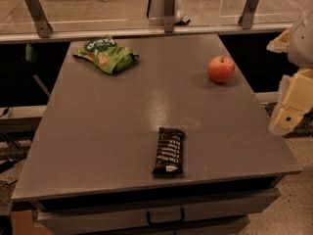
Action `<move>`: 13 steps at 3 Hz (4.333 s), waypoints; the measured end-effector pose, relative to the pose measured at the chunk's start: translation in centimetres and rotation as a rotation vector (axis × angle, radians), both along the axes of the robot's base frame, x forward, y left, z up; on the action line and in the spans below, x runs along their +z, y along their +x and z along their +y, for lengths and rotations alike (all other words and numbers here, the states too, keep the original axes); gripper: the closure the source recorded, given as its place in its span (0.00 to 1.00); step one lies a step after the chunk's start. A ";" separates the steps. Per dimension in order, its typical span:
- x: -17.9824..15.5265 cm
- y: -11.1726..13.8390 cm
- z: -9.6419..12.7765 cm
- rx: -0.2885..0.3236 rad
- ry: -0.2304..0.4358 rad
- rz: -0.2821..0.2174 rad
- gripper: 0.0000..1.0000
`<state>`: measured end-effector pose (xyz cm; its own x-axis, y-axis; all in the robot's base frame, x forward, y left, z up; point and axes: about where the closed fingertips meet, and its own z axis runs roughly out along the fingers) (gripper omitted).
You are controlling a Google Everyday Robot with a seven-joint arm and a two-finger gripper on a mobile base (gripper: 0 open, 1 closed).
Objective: Move rxbar chocolate near apple
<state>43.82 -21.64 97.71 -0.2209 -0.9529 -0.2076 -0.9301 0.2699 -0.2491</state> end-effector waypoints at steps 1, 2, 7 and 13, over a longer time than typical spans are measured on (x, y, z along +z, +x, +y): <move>0.0 0.0 0.0 0.000 0.000 0.000 0.00; -0.4 0.2 0.6 0.000 0.051 0.002 0.00; -15.5 -1.0 15.1 0.185 0.250 0.138 0.00; -10.4 0.3 14.0 0.164 0.367 0.039 1.00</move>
Offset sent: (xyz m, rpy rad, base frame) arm 0.0044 0.0148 -0.0150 0.1354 0.0289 0.0021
